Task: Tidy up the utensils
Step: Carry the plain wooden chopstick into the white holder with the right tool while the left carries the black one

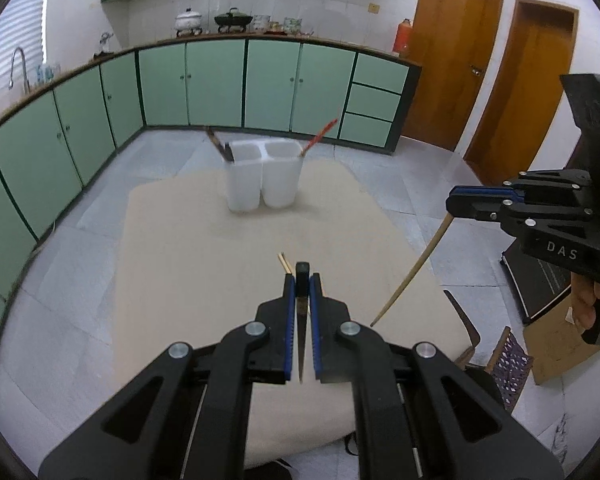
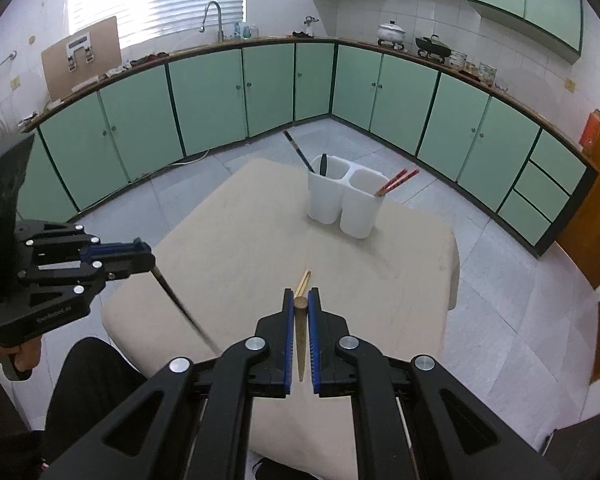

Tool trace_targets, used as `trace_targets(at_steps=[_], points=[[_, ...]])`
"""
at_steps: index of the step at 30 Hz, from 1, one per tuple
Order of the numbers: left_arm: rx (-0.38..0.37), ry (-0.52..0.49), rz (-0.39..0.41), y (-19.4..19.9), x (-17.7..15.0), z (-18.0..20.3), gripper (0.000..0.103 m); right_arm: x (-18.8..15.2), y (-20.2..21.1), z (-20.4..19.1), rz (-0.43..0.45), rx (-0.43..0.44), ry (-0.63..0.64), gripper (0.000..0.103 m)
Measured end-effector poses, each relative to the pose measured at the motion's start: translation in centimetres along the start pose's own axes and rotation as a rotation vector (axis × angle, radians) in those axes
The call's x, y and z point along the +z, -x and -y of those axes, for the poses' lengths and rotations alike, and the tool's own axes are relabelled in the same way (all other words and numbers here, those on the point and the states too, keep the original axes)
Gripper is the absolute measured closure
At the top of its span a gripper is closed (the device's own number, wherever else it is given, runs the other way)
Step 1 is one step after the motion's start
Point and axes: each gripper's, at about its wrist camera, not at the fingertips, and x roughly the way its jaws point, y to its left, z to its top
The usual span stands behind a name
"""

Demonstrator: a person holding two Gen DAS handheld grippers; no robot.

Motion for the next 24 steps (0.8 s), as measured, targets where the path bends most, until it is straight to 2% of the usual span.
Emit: trace_targets(at_steps=[8, 13, 24], points=[[0.027, -0.06, -0.001, -0.5, 5.1, 0.0, 0.097, 4.5, 0.8, 1.1, -0.004, 0.008, -0.013, 0.096], [0.025, -0.049, 0.047, -0.4, 9.9, -0.8, 0.097, 9.0, 1.0, 2.8, 0.022, -0.008, -0.053, 0.096], [0.089, -0.008, 0.154, -2.8, 20.8, -2.1, 0.097, 18.1, -1.2, 7.6, 0.094, -0.056, -0.168, 0.096]])
